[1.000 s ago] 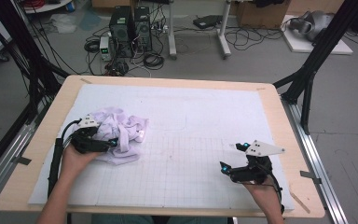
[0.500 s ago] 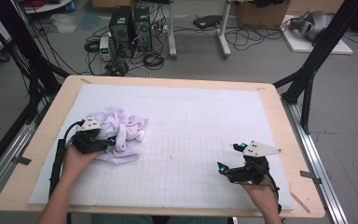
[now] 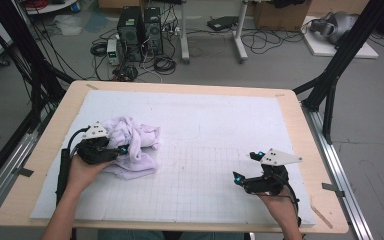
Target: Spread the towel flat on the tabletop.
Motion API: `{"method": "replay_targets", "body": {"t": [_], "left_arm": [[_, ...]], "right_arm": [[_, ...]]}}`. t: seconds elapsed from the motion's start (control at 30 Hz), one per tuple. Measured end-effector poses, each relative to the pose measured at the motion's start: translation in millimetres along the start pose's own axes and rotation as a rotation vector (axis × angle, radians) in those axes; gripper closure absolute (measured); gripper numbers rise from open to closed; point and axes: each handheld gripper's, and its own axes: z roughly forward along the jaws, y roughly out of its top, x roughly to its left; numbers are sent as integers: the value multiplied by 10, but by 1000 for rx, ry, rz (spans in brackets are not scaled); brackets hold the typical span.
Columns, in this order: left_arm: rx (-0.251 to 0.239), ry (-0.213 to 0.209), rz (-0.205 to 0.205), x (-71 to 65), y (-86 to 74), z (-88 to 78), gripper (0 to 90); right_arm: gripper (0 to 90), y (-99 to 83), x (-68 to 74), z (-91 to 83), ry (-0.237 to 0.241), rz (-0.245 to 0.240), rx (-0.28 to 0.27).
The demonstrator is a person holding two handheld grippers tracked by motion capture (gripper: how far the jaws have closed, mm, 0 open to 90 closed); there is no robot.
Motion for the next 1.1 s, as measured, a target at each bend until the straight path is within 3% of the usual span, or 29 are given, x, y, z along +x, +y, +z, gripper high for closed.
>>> {"method": "replay_targets", "body": {"t": [0.07, 0.1, 0.13, 0.23, 0.27, 0.3, 0.47, 0.57, 0.7, 0.73, 0.83, 0.97, 1.1], "left_arm": [[-26, -30, 33, -128, 126, -44, 625], [-26, -30, 33, -128, 126, -44, 625], [-39, -51, 62, -234, 218, -70, 625], [-50, -67, 84, -331, 296, -80, 625], [-63, -95, 111, -472, 384, -86, 625], [-63, -95, 111, -472, 384, -86, 625], [-82, -174, 164, -812, 498, -39, 624], [-47, -207, 220, -1040, 468, 86, 623], [6, -229, 224, -1089, 355, 247, 618], [57, -226, 227, -1114, 251, 378, 600], [99, -236, 227, -1148, 138, 491, 525], [80, -233, 216, -1169, 138, 454, 394], [51, -245, 201, -1136, 183, 239, 324]], "right_arm": [[82, 4, 2, -4, 0, -1, 1], [82, 9, -2, -9, -2, -4, -1], [82, 12, -2, -16, -4, 0, 0], [82, 23, -5, -29, -4, 2, -6], [82, 28, -10, -32, -7, -4, -10], [82, 34, -7, -35, -4, -2, -10], [82, 58, 5, -28, 0, -10, -13], [82, 62, 16, -5, 6, -9, -10], [82, 58, 31, 43, 17, -14, -4], [82, 60, 44, 87, 29, -14, 6], [82, 78, 58, 146, 39, -27, 11], [82, 120, 93, 209, 57, -31, 16], [82, 232, 182, 315, 85, -56, 16]]}}
